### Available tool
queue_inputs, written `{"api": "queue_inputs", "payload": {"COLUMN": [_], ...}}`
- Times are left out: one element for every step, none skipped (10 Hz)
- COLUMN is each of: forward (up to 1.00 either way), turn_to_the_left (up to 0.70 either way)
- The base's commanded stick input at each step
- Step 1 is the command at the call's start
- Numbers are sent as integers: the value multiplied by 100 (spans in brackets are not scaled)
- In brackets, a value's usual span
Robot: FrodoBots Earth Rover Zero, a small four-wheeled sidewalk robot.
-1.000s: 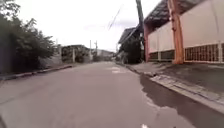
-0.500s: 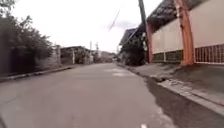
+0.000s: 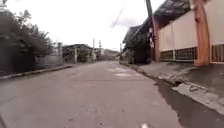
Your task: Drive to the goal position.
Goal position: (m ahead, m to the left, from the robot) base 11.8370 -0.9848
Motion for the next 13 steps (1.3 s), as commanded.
{"api": "queue_inputs", "payload": {"forward": [100,100,100,100,100,100,100,100,100,100,100,100,100], "turn_to_the_left": [6,39,33,4,0,0,0,0,0,0,0,0,0]}}
